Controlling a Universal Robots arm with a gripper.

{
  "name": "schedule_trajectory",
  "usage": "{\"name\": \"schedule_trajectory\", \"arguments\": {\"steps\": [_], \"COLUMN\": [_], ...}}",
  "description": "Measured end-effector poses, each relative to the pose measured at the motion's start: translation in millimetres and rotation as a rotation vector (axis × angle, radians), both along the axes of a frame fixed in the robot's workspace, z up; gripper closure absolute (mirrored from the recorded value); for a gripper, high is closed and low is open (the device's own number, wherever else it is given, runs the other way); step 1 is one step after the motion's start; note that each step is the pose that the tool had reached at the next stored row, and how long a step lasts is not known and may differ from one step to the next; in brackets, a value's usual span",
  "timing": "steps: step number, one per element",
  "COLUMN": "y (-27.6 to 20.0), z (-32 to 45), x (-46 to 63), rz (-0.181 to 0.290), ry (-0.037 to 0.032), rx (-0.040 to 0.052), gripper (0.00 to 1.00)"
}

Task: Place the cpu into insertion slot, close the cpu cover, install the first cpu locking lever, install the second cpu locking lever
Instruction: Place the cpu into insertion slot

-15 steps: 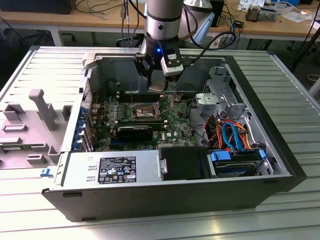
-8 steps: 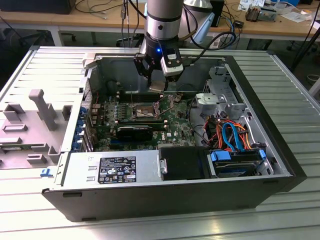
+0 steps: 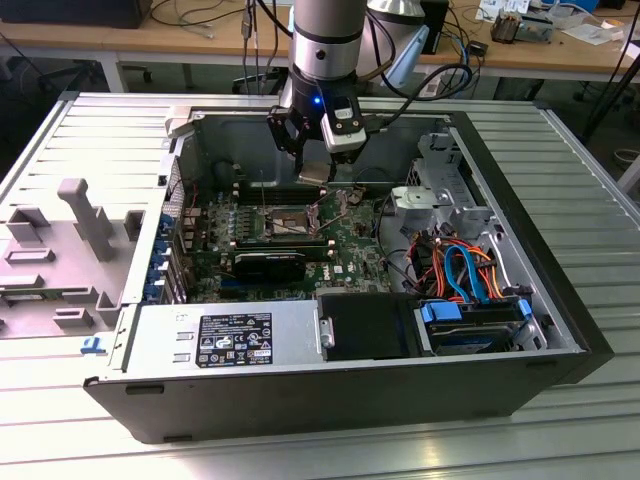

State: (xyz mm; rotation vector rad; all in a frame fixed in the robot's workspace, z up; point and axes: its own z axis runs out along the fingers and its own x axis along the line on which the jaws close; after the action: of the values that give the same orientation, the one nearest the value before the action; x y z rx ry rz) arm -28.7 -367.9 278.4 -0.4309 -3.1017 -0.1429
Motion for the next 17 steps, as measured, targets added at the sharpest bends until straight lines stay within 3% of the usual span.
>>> {"name": "schedule_trajectory", "arguments": {"steps": [17], "y": [0.0], "z": [-0.3], "x": [0.0], "rz": [-0.013], "ry": [-0.0001], "rx": [0.0], "gripper": [0.45]}}
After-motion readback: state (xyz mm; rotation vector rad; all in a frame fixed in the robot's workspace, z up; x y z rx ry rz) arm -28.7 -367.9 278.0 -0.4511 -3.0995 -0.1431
